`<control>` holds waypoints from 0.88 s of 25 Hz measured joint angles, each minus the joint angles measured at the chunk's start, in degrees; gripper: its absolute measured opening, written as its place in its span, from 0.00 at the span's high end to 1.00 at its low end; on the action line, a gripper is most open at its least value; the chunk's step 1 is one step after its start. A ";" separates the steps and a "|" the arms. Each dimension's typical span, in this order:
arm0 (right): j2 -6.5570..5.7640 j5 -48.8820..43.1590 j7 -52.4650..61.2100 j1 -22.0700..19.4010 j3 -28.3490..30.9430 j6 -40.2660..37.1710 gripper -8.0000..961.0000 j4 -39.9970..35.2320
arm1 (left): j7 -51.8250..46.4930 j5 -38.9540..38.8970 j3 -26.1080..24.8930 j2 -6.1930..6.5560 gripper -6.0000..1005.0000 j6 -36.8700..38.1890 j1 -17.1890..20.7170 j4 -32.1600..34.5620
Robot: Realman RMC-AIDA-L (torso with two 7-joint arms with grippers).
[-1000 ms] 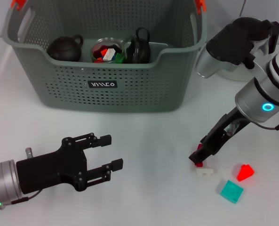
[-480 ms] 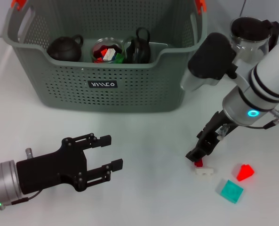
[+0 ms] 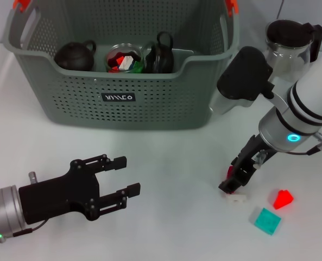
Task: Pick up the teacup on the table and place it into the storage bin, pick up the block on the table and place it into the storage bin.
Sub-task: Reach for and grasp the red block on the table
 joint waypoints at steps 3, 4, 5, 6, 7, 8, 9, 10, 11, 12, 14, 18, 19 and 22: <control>-0.02 -0.19 0.08 -0.12 -0.72 -0.34 0.27 0.02 | 0.00 0.00 -0.03 0.00 0.36 -0.13 -0.01 0.00; -0.03 -0.22 0.10 -0.19 -0.77 -0.41 0.27 0.03 | 0.00 0.00 -0.09 0.00 0.36 -0.13 -0.02 0.00; -0.06 -0.25 0.12 -0.28 -0.78 -0.45 0.27 0.03 | 0.00 0.00 -0.12 0.00 0.36 -0.13 -0.02 0.00; -0.08 -0.26 0.14 -0.35 -0.77 -0.47 0.27 0.04 | 0.00 0.00 -0.14 0.00 0.36 -0.13 -0.03 0.00; -0.10 -0.27 0.16 -0.41 -0.71 -0.46 0.27 0.05 | 0.00 0.00 -0.15 0.00 0.36 -0.13 -0.03 0.00; -0.10 -0.35 0.18 -0.54 -0.60 -0.37 0.27 0.05 | 0.00 0.00 -0.16 0.00 0.36 -0.13 -0.02 0.00; -0.10 -0.43 0.19 -0.66 -0.48 -0.17 0.27 0.00 | 0.00 0.00 -0.17 0.00 0.36 -0.14 -0.01 0.00; -0.09 -0.52 0.19 -0.80 -0.40 0.00 0.27 -0.10 | 0.00 0.00 -0.17 0.00 0.36 -0.16 0.02 0.00; -0.07 -0.55 0.19 -0.89 -0.33 0.30 0.27 -0.20 | 0.00 0.00 -0.18 0.00 0.36 -0.18 0.04 0.00; -0.05 -0.57 0.20 -0.94 -0.31 0.55 0.27 -0.25 | 0.00 0.00 -0.18 0.00 0.36 -0.21 0.07 0.00; 0.03 -0.62 0.26 -0.96 -0.44 1.16 0.27 -0.06 | 0.00 0.00 -0.18 0.00 0.36 -0.22 0.11 0.00; 0.11 -0.70 0.93 -0.96 -1.37 2.21 0.27 0.56 | 0.00 0.00 -0.18 0.00 0.36 -0.41 0.13 0.00; 0.11 -0.71 1.00 -0.96 -1.46 2.36 0.27 0.69 | 0.00 0.00 -0.17 0.00 0.36 -0.59 0.14 0.00; 0.12 -0.72 1.31 -1.08 -1.78 2.83 0.27 0.82 | 0.00 0.00 -0.17 0.00 0.36 -1.06 0.14 -0.10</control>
